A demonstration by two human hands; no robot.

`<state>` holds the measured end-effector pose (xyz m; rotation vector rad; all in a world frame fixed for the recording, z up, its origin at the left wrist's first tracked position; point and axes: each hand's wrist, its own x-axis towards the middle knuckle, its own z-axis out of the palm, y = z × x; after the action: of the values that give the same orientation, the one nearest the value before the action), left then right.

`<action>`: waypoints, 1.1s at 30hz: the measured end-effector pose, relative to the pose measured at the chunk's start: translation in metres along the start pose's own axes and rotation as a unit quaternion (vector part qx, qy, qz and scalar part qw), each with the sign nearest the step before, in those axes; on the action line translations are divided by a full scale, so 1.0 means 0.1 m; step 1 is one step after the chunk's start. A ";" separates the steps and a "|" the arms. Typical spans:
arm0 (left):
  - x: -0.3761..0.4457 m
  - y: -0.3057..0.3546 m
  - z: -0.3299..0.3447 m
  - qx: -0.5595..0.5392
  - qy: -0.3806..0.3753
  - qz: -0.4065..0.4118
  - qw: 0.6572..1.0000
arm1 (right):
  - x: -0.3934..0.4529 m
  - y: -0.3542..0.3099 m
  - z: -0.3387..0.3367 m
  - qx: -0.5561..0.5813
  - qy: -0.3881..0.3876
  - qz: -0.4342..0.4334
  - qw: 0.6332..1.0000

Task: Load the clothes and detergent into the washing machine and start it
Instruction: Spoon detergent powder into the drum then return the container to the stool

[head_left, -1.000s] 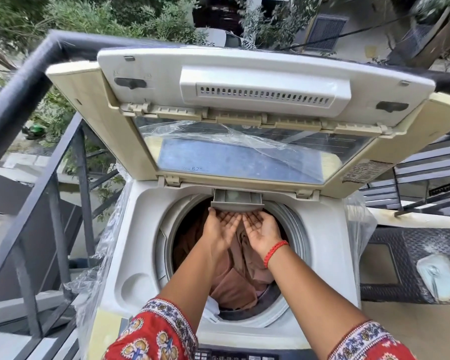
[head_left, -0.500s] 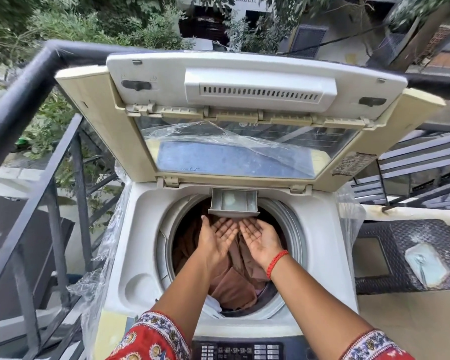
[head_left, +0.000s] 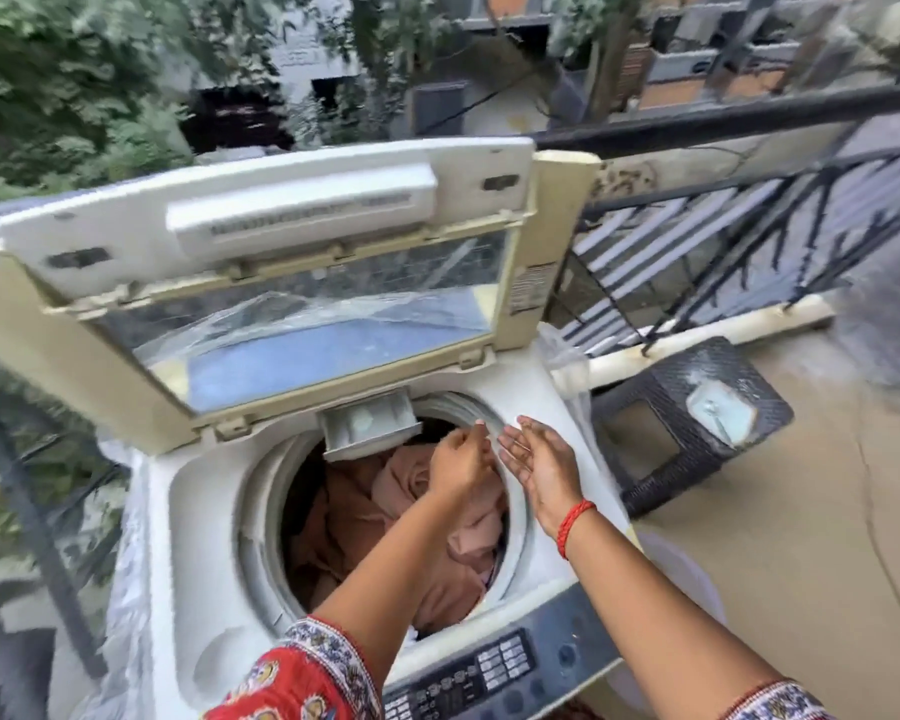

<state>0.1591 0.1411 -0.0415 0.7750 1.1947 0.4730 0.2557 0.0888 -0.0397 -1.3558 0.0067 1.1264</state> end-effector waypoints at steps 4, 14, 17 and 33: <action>0.09 0.09 0.62 0.168 -0.057 0.062 0.982 | 0.05 -0.48 -0.51 -0.039 0.041 -0.088 0.995; 0.11 0.32 2.54 0.482 -0.154 0.222 0.833 | 0.52 -1.41 -2.16 -0.120 0.166 -0.196 0.959; 0.39 0.24 3.01 0.526 -0.169 0.206 0.807 | 0.78 -1.48 -2.72 -0.144 0.201 -0.169 0.954; 2.95 -1.31 4.74 0.569 -0.113 0.155 0.800 | 3.11 -1.12 -4.78 -0.270 0.328 -0.047 0.904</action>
<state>0.6922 0.1266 -0.2518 2.0276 1.0536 -0.1591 0.7645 -0.0581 -0.2797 -2.1649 0.1252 0.5528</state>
